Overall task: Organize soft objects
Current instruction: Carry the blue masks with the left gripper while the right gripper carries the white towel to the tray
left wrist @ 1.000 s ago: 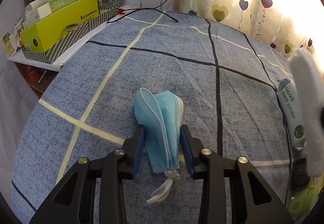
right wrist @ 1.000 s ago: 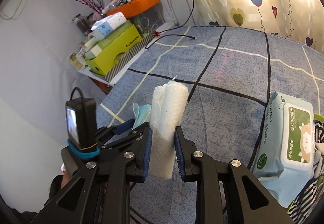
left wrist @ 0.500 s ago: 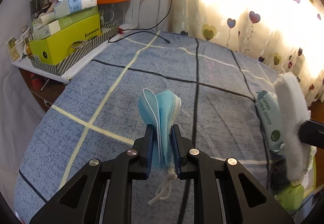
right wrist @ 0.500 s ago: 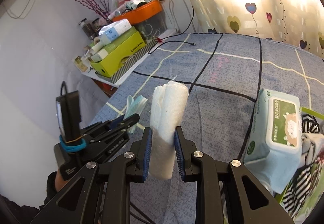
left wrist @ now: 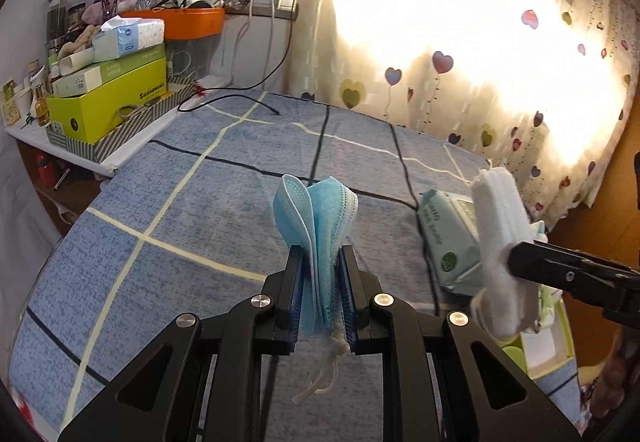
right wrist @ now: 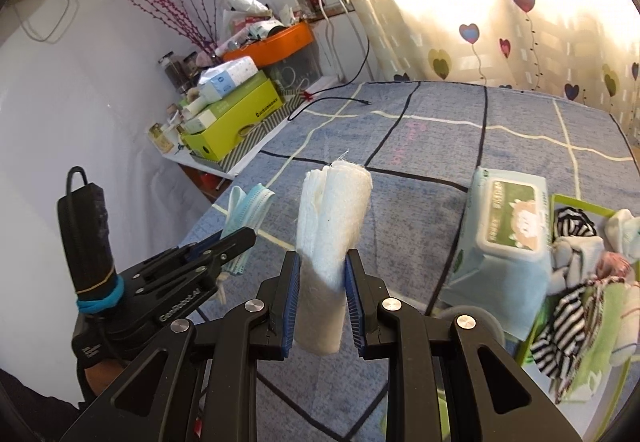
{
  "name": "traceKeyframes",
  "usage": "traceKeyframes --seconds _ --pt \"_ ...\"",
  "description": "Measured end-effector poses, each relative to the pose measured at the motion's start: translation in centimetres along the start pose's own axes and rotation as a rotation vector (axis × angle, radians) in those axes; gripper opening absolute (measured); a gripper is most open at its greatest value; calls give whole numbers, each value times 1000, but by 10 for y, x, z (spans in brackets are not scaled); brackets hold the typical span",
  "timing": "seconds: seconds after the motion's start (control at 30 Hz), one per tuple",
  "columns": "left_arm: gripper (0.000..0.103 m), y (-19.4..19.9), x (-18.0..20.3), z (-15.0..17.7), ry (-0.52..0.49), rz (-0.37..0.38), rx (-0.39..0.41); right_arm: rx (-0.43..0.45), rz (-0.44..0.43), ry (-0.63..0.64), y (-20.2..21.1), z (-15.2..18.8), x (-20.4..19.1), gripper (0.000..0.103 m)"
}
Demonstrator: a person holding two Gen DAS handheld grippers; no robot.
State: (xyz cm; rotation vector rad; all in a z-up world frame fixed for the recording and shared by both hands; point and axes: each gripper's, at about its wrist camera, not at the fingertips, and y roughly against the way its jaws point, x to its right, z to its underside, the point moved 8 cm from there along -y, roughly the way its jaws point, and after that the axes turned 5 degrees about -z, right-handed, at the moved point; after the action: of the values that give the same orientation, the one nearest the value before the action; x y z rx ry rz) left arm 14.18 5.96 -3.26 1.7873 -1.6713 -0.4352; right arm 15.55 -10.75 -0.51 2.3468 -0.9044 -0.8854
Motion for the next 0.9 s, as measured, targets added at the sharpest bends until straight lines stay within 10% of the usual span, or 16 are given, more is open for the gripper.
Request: traceKeyframes --seconds 0.9 --pt "18 32 126 12 -139 189 14 119 63 -89 92 29 57 21"
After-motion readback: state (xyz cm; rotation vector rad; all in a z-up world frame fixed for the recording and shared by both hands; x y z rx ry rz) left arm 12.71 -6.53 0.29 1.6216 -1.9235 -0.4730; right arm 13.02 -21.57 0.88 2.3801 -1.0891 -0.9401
